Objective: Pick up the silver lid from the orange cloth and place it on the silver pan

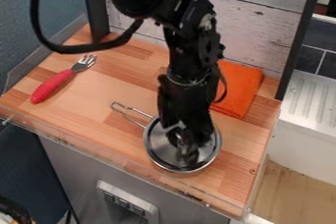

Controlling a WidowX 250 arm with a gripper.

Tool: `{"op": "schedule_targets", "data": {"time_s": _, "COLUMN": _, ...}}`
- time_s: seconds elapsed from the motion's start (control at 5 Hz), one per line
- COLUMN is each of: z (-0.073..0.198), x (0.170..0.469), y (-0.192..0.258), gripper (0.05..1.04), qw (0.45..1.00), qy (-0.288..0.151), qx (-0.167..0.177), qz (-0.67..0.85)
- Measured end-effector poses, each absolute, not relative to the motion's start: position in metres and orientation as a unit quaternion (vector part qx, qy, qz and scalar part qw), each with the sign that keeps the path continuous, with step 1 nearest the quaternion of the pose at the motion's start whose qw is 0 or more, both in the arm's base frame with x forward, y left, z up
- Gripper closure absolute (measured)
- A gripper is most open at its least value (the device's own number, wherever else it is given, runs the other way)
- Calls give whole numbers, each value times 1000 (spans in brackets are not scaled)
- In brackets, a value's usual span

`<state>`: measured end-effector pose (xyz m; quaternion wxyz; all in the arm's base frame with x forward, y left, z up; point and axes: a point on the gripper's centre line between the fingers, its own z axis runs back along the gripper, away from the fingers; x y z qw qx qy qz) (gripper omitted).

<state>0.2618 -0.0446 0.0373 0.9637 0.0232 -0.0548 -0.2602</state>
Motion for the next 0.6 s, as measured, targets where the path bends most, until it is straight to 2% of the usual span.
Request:
{"op": "schedule_targets", "data": {"time_s": 0.2, "z": 55, "x": 260, "y": -45, "gripper": 79, "qw": 969, "qy": -51, "qx": 15, "qz": -240}}
{"op": "schedule_targets", "data": {"time_s": 0.6, "z": 64, "x": 255, "y": -38, "gripper": 83, "qw": 982, "qy": -16, "qx": -11, "qz": -190}}
